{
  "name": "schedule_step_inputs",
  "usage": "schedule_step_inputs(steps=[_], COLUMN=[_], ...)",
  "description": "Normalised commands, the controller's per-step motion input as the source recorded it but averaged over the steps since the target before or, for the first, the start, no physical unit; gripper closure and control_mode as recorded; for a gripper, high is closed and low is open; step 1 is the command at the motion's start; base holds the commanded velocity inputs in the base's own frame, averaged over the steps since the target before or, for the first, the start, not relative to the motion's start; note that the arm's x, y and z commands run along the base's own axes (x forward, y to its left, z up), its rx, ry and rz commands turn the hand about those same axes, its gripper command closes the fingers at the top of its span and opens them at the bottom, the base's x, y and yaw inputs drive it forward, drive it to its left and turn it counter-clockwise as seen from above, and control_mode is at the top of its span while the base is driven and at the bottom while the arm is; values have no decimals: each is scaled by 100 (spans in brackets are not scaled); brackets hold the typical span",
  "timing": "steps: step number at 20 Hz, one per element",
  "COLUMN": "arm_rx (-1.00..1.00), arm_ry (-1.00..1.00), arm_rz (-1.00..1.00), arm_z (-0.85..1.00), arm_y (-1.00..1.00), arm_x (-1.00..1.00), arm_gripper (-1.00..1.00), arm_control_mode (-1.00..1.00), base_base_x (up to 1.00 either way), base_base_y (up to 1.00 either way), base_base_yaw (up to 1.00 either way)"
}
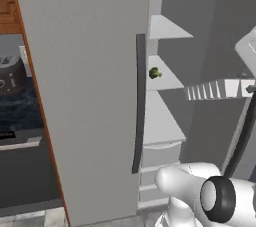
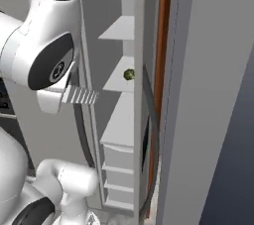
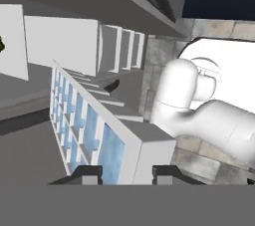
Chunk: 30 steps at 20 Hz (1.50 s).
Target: Open the freezer door, pick up the ice cube tray from the freezer, and place it on the dining counter.
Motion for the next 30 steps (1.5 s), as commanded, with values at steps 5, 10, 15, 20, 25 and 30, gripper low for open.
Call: schedule_step_inputs(steps=[5,10,15,20,25,30], arm_rx=[0,0,0,0,0,0], arm_ry=[0,0,0,0,0,0], arm_rz=[0,0,0,0,0,0], arm_z=[0,0,0,0,0,0], arm_y=[0,0,0,0,0,0], arm_x=[0,0,0,0,0,0], arm_gripper=[100,100,100,100,100,100], arm_control_mode=[100,100,100,100,100,100], base_base_x=[-100,-91,-40,-32,-6,0], base_base_y=[63,98,75,63,51,34], base_base_yaw=[25,66,94,98,96,95])
